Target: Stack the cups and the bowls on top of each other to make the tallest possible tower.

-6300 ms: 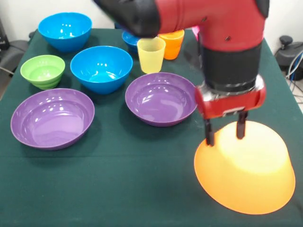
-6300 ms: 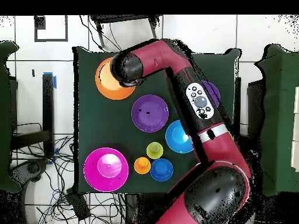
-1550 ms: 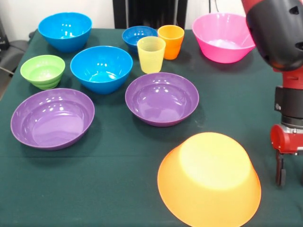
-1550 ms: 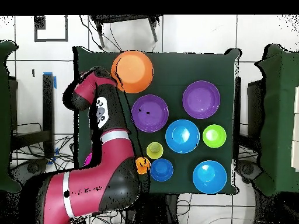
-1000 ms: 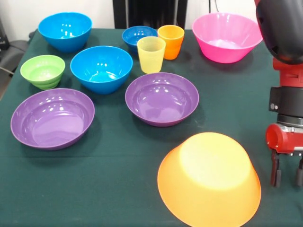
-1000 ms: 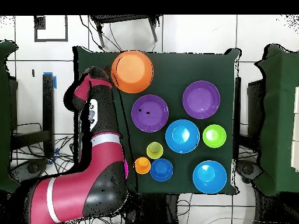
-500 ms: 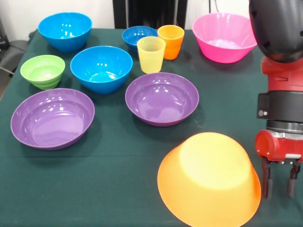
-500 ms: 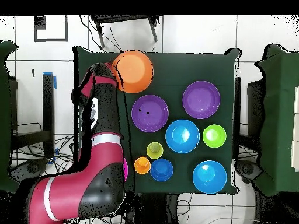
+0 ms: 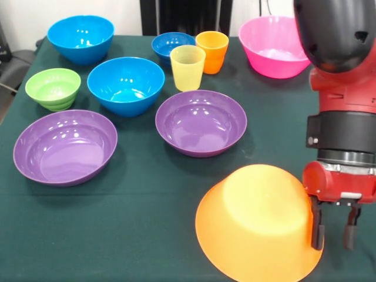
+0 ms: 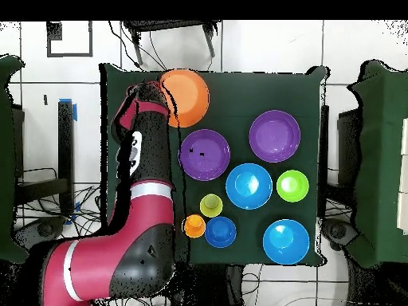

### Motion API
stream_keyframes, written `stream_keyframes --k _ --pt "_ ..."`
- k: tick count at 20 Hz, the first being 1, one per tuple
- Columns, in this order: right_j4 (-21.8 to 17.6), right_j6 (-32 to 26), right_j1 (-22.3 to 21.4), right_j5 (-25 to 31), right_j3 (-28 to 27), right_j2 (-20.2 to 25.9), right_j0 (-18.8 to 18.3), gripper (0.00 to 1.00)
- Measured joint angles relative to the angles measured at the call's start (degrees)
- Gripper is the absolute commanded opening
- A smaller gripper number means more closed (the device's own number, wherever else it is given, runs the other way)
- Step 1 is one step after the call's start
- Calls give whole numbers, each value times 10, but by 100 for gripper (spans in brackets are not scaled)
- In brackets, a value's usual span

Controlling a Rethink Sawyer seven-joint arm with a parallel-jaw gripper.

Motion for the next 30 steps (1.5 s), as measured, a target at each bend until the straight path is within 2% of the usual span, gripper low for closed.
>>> stream_keyframes --k 13,22,30 --pt "22 0 -37 5 52 31 -62 100" --pt "51 -27 -66 61 82 85 -105 100" --pt "65 -52 -72 67 100 125 -123 100"
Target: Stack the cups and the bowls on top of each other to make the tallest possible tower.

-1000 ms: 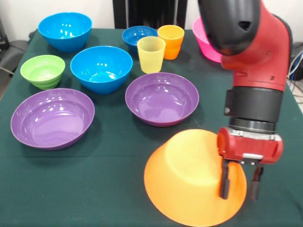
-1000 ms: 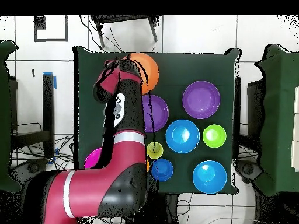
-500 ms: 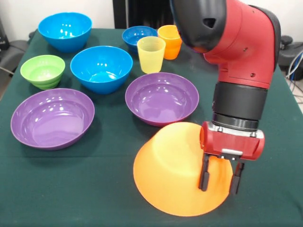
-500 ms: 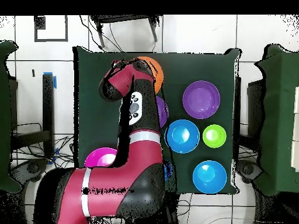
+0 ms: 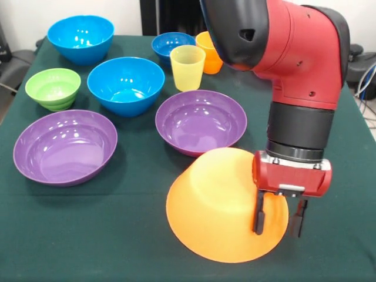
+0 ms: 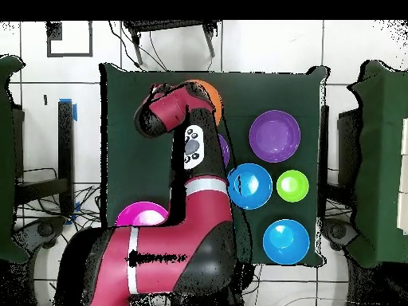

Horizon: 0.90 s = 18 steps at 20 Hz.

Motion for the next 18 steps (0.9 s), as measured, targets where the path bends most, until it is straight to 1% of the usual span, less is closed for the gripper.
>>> stream_keyframes --k 6,12,18 --pt "26 0 0 9 18 32 -6 100" --pt "56 0 0 55 38 79 -8 100" --pt "68 0 0 87 46 101 -8 100"
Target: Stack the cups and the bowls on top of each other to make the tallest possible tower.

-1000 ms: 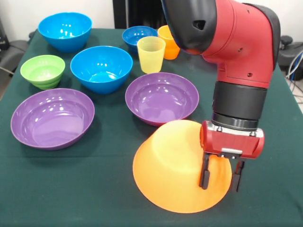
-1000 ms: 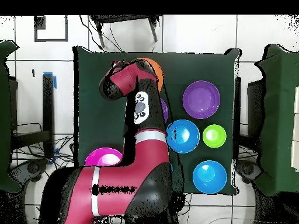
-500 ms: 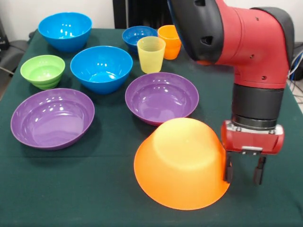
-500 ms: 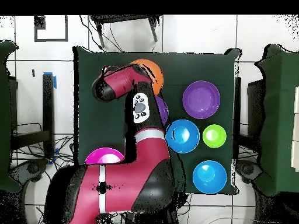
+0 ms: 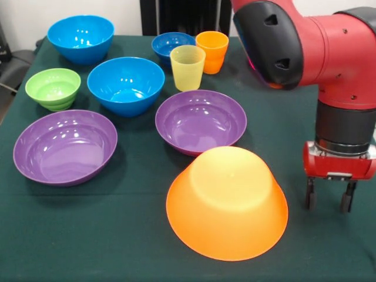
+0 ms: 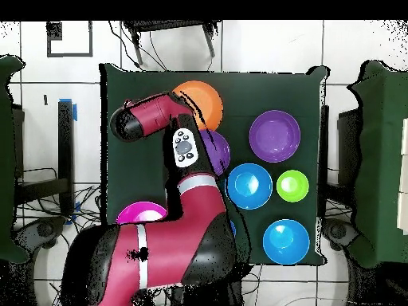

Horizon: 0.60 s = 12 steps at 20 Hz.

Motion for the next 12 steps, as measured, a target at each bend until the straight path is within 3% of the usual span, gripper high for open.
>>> stream_keyframes --k 12 --pt "0 0 -48 14 67 9 -5 100"
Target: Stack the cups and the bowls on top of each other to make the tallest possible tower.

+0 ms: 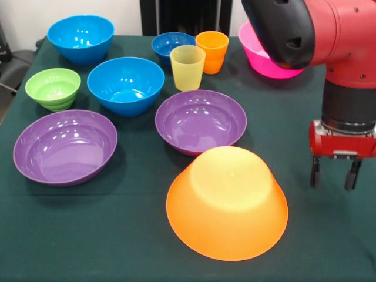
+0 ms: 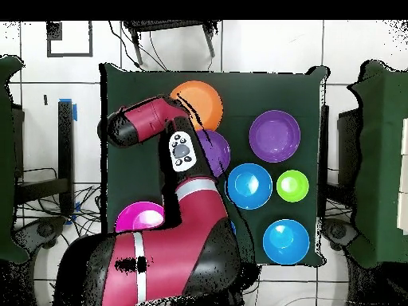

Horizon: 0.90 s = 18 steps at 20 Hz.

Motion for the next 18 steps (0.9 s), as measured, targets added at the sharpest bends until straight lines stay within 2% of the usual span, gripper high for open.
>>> stream_keyframes --k 9,18 --pt "-1 0 -38 0 66 -3 -11 100" --pt "-1 0 -69 -17 134 -35 1 100"
